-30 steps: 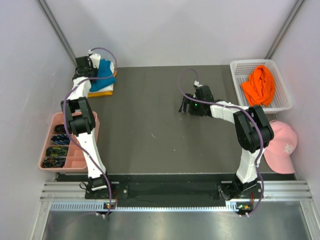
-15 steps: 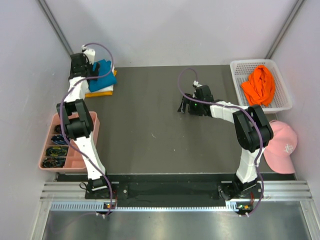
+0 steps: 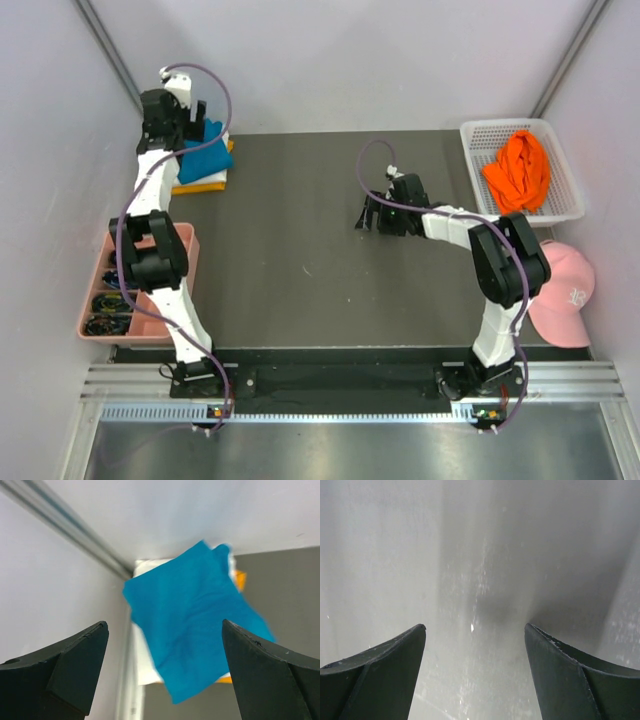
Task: Fold and stack the t-shirts
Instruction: Put the neatly folded tshirt into the corner of the board with the left arm
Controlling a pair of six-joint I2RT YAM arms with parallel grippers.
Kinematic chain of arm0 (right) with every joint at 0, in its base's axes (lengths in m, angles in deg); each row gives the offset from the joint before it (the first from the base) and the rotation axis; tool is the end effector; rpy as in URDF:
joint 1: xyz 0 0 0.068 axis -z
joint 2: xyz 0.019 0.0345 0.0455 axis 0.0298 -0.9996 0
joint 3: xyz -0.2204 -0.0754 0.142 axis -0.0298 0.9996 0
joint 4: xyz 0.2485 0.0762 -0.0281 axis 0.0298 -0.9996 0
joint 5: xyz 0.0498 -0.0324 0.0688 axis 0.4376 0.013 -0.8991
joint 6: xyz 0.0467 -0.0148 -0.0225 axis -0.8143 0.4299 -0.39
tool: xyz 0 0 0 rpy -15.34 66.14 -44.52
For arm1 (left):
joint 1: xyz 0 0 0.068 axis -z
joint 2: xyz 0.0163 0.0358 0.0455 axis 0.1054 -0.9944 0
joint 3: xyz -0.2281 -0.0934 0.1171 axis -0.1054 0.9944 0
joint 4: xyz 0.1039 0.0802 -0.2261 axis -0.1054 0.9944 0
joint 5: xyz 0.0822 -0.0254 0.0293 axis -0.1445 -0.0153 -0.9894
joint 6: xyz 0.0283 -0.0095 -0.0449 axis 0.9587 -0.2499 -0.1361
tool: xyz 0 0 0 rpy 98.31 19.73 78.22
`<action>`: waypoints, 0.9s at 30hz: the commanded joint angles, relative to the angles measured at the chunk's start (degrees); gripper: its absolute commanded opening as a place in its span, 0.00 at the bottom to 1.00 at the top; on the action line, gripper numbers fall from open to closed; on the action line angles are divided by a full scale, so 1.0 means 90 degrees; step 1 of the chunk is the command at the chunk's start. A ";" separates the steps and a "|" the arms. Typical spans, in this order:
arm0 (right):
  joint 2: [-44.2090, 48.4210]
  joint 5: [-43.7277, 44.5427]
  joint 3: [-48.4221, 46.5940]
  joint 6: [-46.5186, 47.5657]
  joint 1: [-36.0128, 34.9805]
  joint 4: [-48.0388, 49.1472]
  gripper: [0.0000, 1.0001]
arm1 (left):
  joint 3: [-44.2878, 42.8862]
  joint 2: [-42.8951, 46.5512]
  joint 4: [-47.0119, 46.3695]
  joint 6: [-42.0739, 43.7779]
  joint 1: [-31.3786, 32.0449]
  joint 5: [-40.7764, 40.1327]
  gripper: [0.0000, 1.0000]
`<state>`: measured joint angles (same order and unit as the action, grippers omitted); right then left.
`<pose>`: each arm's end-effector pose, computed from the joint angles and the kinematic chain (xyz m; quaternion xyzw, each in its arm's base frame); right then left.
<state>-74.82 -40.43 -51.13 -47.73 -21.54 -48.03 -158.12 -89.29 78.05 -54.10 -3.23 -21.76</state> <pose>0.3577 0.1627 0.1612 -0.0011 0.9211 0.2609 0.2890 0.4833 0.0797 0.3411 0.0610 0.8045 0.1528 0.5707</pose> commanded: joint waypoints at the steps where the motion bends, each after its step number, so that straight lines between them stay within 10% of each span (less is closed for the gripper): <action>1: 0.0140 0.0018 0.0357 0.0043 -0.0142 -0.0998 0.80 | 0.0197 0.0686 -0.0506 -0.1143 0.0278 0.0359 0.99; 9: 0.1319 0.0583 0.0522 0.0287 -0.0395 -0.1145 0.81 | 0.1094 0.1516 -0.0555 -0.3292 0.0698 0.1051 0.99; 27: 0.5146 0.2869 0.2240 0.0327 -0.1421 -0.1730 0.83 | 0.5507 0.4874 -0.0711 -0.3615 0.3091 -0.0949 0.99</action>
<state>-36.77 -20.98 -34.69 -43.78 -33.08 -61.23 -114.71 -51.61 74.60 -84.63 24.01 -24.27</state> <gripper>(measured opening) 0.825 0.990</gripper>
